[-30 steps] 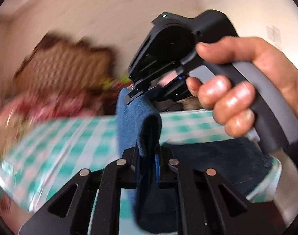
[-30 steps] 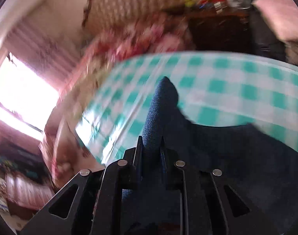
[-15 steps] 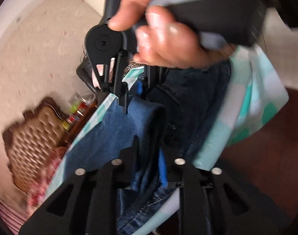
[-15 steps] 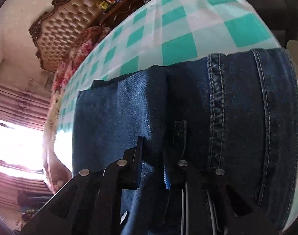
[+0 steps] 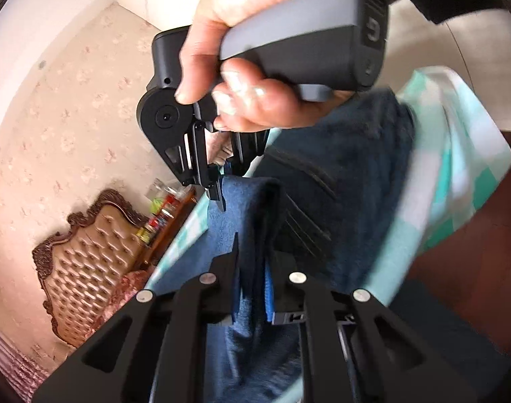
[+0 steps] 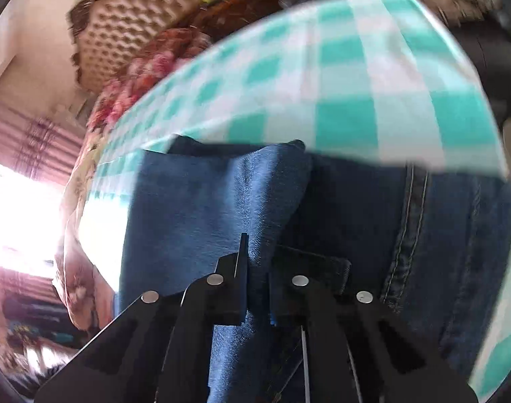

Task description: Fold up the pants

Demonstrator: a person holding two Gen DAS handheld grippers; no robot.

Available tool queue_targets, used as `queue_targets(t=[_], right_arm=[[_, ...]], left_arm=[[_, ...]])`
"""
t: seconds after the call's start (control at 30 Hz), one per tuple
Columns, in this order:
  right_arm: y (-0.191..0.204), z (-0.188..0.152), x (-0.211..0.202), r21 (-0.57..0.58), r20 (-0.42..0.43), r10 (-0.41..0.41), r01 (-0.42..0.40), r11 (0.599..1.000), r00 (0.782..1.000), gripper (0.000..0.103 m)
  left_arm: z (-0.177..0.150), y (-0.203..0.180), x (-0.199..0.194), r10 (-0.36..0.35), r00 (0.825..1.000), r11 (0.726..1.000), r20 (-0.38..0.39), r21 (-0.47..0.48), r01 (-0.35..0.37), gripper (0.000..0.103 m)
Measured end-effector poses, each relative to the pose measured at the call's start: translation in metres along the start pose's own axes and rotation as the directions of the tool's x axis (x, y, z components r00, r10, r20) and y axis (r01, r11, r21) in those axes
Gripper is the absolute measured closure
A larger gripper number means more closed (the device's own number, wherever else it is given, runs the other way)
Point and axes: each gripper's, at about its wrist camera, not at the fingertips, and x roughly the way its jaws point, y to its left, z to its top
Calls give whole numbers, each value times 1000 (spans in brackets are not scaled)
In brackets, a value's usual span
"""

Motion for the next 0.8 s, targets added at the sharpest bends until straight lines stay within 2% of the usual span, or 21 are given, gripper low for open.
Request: queue_targets(t=[0.1,0.2,0.33,0.43,0.5,0.67,0.8], right_arm=[[2,3,-40,-18,67,2,-1,1000,998,95],[-15,-2,-68,7,109,-26,26,1000,994,95],[-48,-12,-62,67,87,-51,45,997,995,95],[-74,-21,-36,102,47,-77,72,992,996,95],[-84,-25,-33,129,47,-54,48,990,997,95],[-60,-17,-62,62,114,-41,34,997,993,95],[-72,-16,-75,73,134,-40,30,997,990,95]], left_arm=[[26,8,-12,26,998,1000,65,-2,-26,92],[49,-1,-18,3,994,1000,109,7,-4,92],[58,-33,-18,-50,991,997,125,66,42,92],[51,-67,-5,-106,991,986,82,139,94,92],[48,-78,-4,-118,991,981,70,163,105,92],[67,-50,-11,-97,991,990,97,107,86,92],[76,-46,-10,-94,989,993,116,86,84,92]])
